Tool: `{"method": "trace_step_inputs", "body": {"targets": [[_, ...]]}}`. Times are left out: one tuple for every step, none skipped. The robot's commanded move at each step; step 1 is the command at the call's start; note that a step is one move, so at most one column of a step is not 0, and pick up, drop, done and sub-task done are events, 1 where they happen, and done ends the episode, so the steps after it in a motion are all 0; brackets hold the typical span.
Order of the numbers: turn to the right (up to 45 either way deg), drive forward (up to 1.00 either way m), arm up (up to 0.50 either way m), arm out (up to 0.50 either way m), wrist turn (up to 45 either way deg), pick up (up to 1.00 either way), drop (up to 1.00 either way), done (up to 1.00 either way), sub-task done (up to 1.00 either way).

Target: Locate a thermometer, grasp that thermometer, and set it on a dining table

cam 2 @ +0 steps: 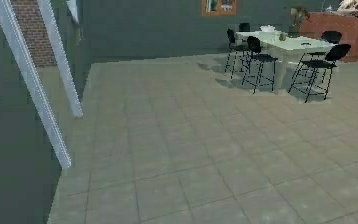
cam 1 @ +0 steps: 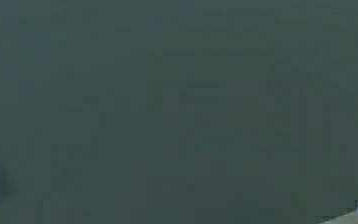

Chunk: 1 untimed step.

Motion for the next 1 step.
{"method": "trace_step_inputs", "body": {"targets": [[-45.0,0.00,0.00,0.00,0.0,0.00,0.00,0.00,0.00]]}}
